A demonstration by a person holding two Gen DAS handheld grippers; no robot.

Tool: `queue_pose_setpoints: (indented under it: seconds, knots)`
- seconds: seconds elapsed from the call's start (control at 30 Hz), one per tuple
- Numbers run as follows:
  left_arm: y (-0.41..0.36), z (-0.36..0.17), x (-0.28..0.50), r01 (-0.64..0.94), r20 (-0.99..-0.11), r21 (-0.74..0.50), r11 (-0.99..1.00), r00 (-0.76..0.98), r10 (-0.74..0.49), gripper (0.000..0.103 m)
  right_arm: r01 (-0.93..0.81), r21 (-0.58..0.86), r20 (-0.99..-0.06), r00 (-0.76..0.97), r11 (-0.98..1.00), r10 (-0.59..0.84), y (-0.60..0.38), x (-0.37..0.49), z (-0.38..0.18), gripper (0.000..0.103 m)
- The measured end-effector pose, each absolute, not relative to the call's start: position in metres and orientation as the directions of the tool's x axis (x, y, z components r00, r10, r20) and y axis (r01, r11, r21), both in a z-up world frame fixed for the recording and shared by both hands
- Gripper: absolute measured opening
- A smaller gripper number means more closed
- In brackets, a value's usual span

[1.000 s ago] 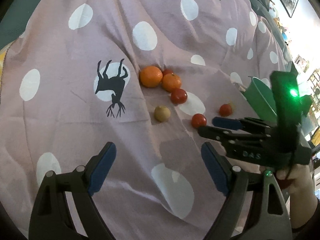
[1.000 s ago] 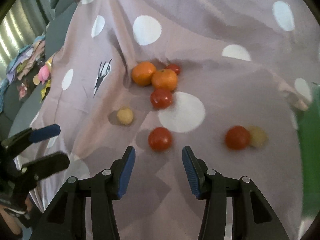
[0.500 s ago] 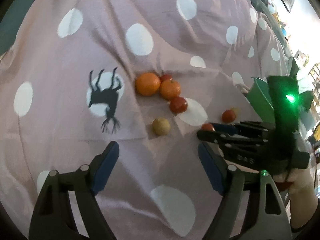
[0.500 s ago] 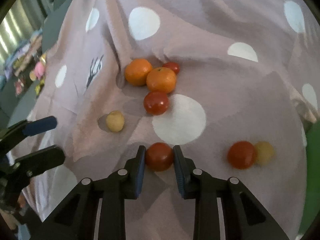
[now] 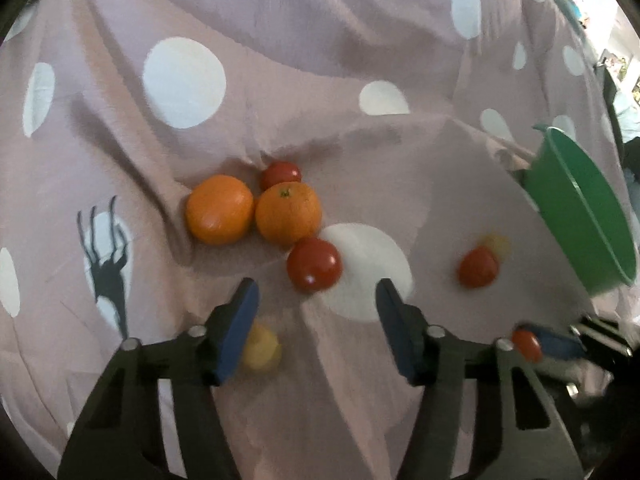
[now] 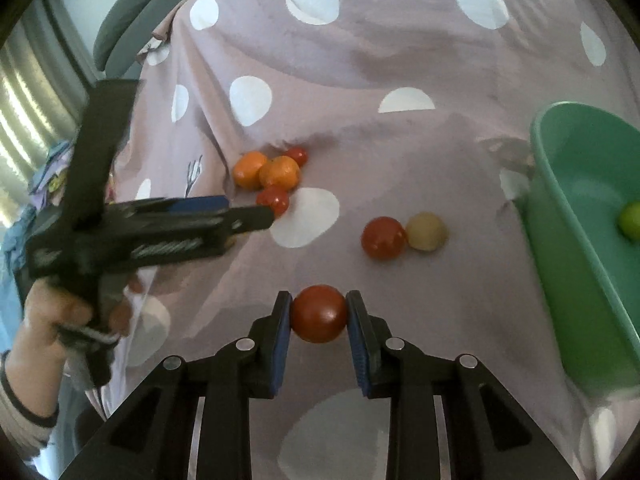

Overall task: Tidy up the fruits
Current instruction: 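Grasp a red cherry tomato with the right tool, then grasp another red tomato with the left tool while the right tool holds its tomato, then carry both tomatoes over the green bowl and open both tools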

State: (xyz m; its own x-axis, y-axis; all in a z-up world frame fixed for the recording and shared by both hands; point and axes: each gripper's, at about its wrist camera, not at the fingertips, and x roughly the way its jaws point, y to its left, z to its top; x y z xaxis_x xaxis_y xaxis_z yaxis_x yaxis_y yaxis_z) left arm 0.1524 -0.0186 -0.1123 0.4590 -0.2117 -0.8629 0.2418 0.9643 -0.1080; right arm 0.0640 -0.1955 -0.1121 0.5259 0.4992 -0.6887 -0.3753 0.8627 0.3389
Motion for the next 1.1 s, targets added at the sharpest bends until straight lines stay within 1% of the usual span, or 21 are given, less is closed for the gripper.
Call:
queue_pose_setpoints:
  seconds: [0.13,0.2,0.23,0.43,0.8,1.1]
  knots:
    - [-0.027,-0.121,0.166,0.235,-0.876,-0.074,0.969,0.449,-0.176,0.042,-0.377,0.339,-0.681,0.534,0.862,0.502,-0.199,0.064,-0.113,0.029]
    - [-0.031,-0.125,0.171,0.236,-0.879,-0.056,0.970,0.449,-0.160,0.032,-0.380,0.351,-0.671,0.535,0.856,0.513,-0.199,0.065,-0.114,0.029]
    - [-0.032,-0.127,0.173,0.237,-0.880,-0.050,0.970,0.448,-0.154,0.032,-0.382,0.354,-0.668,0.536,0.854,0.516,-0.199,0.065,-0.114,0.029]
    - [-0.031,-0.127,0.171,0.242,-0.871,-0.070,0.968,0.458,-0.178,0.030,-0.389,0.352,-0.662,0.540,0.851,0.520,-0.203,0.063,-0.114,0.029]
    - [-0.022,-0.082,0.108,0.318,-0.812,-0.151,0.936,0.500,-0.301,0.030,-0.366,0.356,-0.637,0.579,0.860,0.510,-0.216,0.051,-0.100,0.029]
    - [-0.059,-0.046,0.076,0.418,-0.765,-0.207,0.885,0.494,-0.412,0.031,-0.324,0.353,-0.586,0.655,0.878,0.477,-0.240,0.023,-0.079,0.029]
